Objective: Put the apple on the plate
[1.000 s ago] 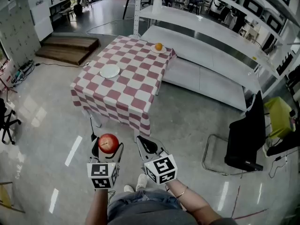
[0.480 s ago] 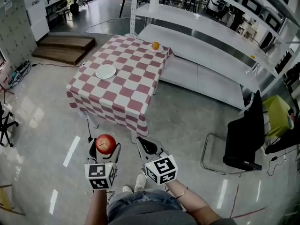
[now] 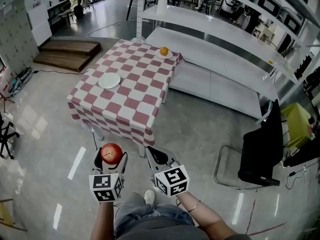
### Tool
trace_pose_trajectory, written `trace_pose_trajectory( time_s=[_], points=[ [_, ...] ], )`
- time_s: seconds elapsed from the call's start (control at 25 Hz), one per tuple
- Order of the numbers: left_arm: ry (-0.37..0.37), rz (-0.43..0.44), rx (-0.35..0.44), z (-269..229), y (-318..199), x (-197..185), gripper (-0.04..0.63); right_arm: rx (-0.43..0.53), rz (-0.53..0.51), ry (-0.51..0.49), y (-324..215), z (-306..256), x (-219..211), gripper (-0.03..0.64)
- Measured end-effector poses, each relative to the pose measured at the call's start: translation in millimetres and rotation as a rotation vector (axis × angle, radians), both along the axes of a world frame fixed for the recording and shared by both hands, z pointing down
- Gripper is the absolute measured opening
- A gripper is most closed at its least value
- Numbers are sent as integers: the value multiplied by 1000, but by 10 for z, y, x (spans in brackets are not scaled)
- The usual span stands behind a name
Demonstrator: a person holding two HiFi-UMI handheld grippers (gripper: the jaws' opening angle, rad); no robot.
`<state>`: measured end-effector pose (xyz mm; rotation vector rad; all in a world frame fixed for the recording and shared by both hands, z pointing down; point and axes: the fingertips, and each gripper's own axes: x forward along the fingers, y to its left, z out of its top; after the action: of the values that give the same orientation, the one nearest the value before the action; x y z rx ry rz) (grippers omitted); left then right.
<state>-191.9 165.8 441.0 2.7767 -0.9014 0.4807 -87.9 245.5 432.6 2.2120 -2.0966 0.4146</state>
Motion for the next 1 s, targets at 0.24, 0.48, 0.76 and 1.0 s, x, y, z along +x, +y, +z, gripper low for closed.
trace_pose_trajectory(
  time_s=[0.24, 0.48, 0.76, 1.0],
  points=[
    [-13, -14, 4, -20, -102, 99, 410, -5, -12, -8, -53, 13, 93, 11],
    [-26, -19, -6, 50, -281, 233, 410, -22, -15, -16, -203, 101, 244, 11],
    [-30, -25, -15, 80, -686, 487, 410, -39, -19, -7, -542, 111, 494, 11],
    [-28, -12, -24, 90, -1042, 759, 410, -55, -23, -10, -902, 167, 722, 11]
  ],
)
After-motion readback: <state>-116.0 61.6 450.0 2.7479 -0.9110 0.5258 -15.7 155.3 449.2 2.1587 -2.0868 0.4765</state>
